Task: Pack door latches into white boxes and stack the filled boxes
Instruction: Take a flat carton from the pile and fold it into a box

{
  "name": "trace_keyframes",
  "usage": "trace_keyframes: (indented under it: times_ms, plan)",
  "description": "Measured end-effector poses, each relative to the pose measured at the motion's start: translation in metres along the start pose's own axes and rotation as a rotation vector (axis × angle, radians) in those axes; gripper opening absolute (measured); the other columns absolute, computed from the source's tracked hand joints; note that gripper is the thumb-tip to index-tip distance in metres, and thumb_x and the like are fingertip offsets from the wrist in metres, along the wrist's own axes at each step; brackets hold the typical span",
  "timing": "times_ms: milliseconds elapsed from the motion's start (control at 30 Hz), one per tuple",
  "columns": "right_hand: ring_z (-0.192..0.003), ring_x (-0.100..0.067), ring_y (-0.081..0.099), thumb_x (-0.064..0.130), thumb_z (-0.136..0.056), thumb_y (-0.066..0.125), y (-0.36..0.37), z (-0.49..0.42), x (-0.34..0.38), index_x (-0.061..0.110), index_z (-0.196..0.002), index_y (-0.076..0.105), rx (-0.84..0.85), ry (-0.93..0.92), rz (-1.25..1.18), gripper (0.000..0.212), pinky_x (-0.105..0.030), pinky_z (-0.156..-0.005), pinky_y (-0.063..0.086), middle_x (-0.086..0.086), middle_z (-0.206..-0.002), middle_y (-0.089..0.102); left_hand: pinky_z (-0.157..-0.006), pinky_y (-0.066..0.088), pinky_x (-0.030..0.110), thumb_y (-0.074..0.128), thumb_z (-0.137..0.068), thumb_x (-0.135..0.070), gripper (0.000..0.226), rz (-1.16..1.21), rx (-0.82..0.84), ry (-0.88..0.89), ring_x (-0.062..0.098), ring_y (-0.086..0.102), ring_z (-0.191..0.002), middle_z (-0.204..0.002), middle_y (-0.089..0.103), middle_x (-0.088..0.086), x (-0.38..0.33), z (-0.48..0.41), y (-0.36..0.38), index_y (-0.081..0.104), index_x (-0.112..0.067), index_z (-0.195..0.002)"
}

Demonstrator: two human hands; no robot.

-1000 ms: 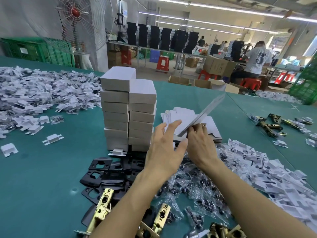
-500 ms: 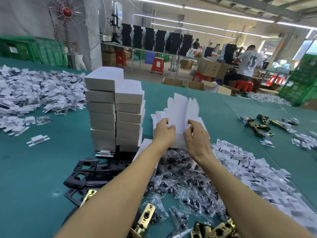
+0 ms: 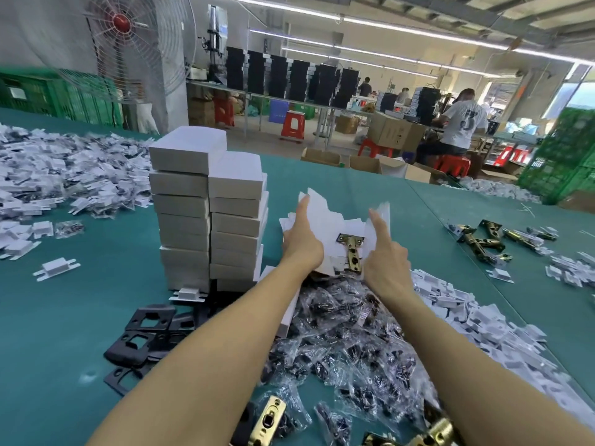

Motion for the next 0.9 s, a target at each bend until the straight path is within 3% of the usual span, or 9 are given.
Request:
trace_keyframes:
  times_ms: [67,133,267,433,533,700,900]
  plan:
    - [-0.085,-0.033,0.053,-0.006,-0.088,0.032,-0.005,0.000,-0.008,0.030,-0.137,0.052,0.000,0.007,0.160,0.064,-0.040,-0.069,0.043,-0.017,-0.114,0.054,-0.093,0.044,0.040,0.027,-0.091,0.008,0.076,-0.152,0.017,0.007,0.041,0.049,-0.121,-0.148,0.034,0.020,0.000,-0.004,0.004,0.028,-0.036,-0.154]
    - [-0.098,-0.035,0.052,-0.005,-0.090,0.038,-0.011,0.001,-0.009,0.016,-0.121,0.064,-0.078,0.000,0.308,0.045,-0.040,-0.070,0.040,-0.013,-0.119,0.051,-0.097,0.043,0.041,0.030,-0.094,0.006,0.067,-0.258,-0.006,0.012,0.041,0.050,-0.121,-0.145,0.039,0.019,0.005,-0.008,0.008,0.037,-0.027,-0.152]
    - [-0.104,-0.030,0.047,0.001,-0.090,0.046,-0.005,-0.006,0.004,0.007,-0.101,0.063,-0.080,-0.066,0.536,0.021,-0.041,-0.070,0.040,-0.007,-0.121,0.050,-0.095,0.045,0.042,0.034,-0.100,-0.005,0.054,-0.389,-0.043,0.002,0.040,0.053,-0.120,-0.143,0.046,0.015,0.023,-0.015,0.009,0.042,-0.028,-0.149]
    - [-0.124,-0.033,0.039,0.026,-0.098,0.039,0.034,-0.013,0.000,0.010,-0.118,0.061,0.180,-0.017,0.632,0.033,-0.050,-0.094,0.040,-0.006,-0.133,0.044,-0.099,0.041,0.045,0.038,-0.104,-0.027,0.052,-0.486,0.033,0.067,0.033,0.042,-0.135,-0.152,0.038,0.007,0.034,-0.022,0.019,0.028,-0.030,-0.155]
    - [-0.123,-0.037,0.037,0.034,-0.101,0.039,0.052,-0.012,-0.008,0.008,-0.121,0.057,0.271,0.068,0.523,0.038,-0.048,-0.088,0.041,-0.009,-0.135,0.039,-0.096,0.037,0.046,0.039,-0.101,-0.036,0.062,-0.616,0.112,0.063,0.032,0.035,-0.138,-0.155,0.028,0.007,0.040,-0.024,0.027,0.014,-0.035,-0.157]
    - [-0.118,-0.035,0.044,0.031,-0.103,0.046,0.042,-0.015,-0.019,0.007,-0.126,0.056,0.137,0.127,0.402,0.034,-0.047,-0.085,0.043,-0.008,-0.131,0.043,-0.095,0.037,0.045,0.037,-0.098,-0.051,0.063,-0.778,0.138,0.037,0.034,0.038,-0.132,-0.152,0.027,0.011,0.047,-0.029,0.032,0.013,-0.043,-0.156]
    - [-0.102,-0.033,0.054,0.019,-0.099,0.053,0.023,-0.022,-0.009,0.003,-0.105,0.064,-0.113,0.071,0.481,0.021,-0.041,-0.070,0.036,-0.006,-0.117,0.052,-0.097,0.038,0.046,0.042,-0.095,-0.066,0.062,-0.793,0.106,0.016,0.034,0.040,-0.130,-0.149,0.031,0.011,0.050,-0.031,0.030,0.022,-0.051,-0.152]
Point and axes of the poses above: each hand's wrist, its own z-axis away from the middle knuckle, its own y-axis out of the palm, x = y × z, the point moved 7 cm from there along -z, towards the middle knuckle
